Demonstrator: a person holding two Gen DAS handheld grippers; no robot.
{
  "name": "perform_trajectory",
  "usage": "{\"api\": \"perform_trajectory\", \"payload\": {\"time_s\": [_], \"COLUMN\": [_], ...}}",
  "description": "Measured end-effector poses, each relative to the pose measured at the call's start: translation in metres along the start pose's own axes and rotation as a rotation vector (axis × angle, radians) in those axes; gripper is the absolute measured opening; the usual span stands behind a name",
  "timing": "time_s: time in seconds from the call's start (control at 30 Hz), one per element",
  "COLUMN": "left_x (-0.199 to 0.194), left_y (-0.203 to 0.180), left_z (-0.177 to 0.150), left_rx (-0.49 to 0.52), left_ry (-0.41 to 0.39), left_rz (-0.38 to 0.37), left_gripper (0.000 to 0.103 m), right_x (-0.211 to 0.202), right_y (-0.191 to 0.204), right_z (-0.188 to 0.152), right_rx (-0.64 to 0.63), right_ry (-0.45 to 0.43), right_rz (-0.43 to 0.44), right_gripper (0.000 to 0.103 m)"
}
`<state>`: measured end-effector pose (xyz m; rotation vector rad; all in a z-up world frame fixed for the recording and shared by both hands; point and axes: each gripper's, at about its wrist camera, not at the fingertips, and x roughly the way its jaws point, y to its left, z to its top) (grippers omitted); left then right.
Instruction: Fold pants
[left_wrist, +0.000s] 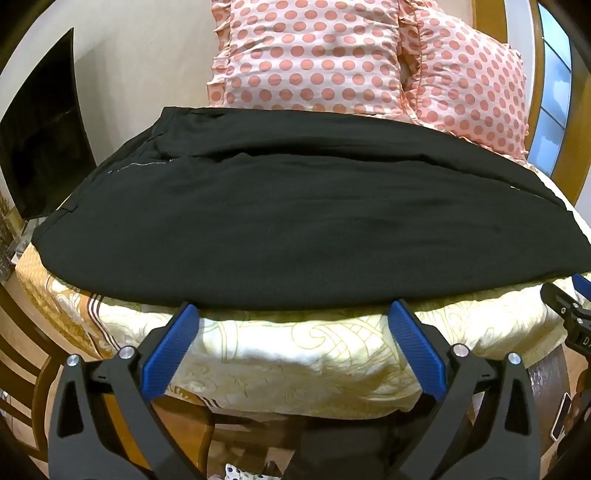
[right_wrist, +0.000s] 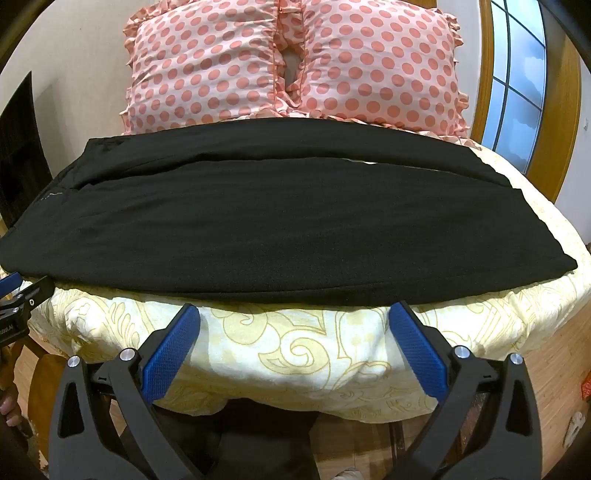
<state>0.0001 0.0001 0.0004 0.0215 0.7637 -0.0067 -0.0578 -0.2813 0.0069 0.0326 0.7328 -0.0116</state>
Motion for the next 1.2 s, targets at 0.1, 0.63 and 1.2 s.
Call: {"api": "perform_trajectory", "payload": {"time_s": [0.1,0.63,1.2], "left_x": [-0.0003,-0.0004,-0.0005], "left_y": [-0.0003,-0.0004,-0.0004], "left_z": [-0.0001,0.0001,0.0], "left_rx": [0.005,0.005,0.006], "left_ry": [-0.006,-0.008,-0.009], "left_rz": [0.0,0.0,0.0], "left_gripper": [0.101,0.101,0.101], "right_x": [-0.0003,-0.0011,-0.0016], "right_y": [-0.0001,-0.0001,0.0001], "right_z": [-0.0001,0.0004,0.0004], "right_rx": [0.0,0.0,0.0], "right_ry": [-0.001,-0.003,-0.006], "right_rz": [0.0,0.0,0.0], "right_gripper": [0.102,0.102,0.102]}}
